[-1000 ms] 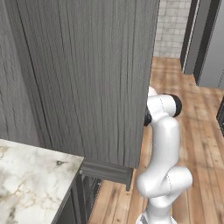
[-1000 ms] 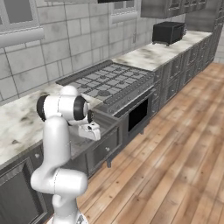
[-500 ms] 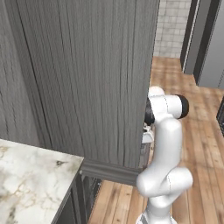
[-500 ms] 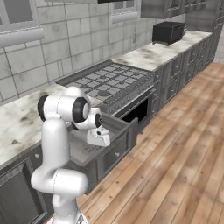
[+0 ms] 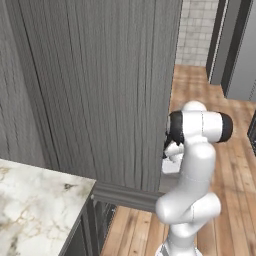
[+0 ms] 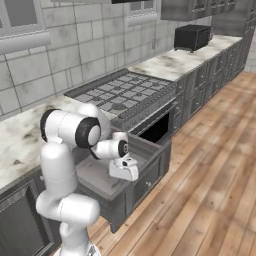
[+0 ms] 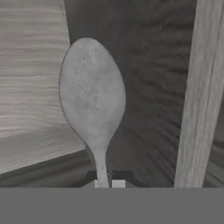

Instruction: Organize the utensils by type. Pick up the wooden spoons from the counter and place them in the open cabinet. Then pick up the metallic utensils from the counter and place them in the open drawer.

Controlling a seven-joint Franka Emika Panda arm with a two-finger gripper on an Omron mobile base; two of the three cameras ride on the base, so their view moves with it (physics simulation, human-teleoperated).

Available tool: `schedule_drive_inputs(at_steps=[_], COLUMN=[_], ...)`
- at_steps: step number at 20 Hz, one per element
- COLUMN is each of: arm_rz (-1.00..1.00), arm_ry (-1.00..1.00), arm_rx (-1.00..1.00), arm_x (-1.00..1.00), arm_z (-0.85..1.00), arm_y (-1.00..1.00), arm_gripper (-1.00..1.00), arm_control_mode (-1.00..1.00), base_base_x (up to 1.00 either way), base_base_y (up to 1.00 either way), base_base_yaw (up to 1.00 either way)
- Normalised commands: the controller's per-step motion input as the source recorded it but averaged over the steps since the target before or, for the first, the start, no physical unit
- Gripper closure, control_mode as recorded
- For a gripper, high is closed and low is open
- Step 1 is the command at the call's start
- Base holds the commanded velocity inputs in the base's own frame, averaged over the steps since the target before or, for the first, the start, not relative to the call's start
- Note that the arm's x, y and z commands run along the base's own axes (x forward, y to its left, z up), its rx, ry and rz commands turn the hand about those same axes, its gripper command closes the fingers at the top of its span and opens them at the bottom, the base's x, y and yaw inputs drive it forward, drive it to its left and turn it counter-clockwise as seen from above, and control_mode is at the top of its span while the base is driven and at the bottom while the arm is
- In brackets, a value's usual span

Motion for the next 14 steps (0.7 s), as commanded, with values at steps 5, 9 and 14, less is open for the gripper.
schedule_drive_inputs(at_steps=[5,9,14], arm_rz=[-0.04,-0.01,0.00], arm_ry=[0.00,0.00,-0.02], arm_rx=[0.00,0.00,0.01], arm_x=[-0.96,-0.43,0.03], arm_z=[0.01,0.33,0.80], arm_y=[-0.76,-0.46,-0.12], arm_gripper=[1.00,1.00,1.00], arm_control_mode=[-1.00,-1.00,-1.00], base_base_x=[0.00,0.00,0.00], base_base_y=[0.00,0.00,0.00], base_base_yaw=[0.00,0.00,0.00])
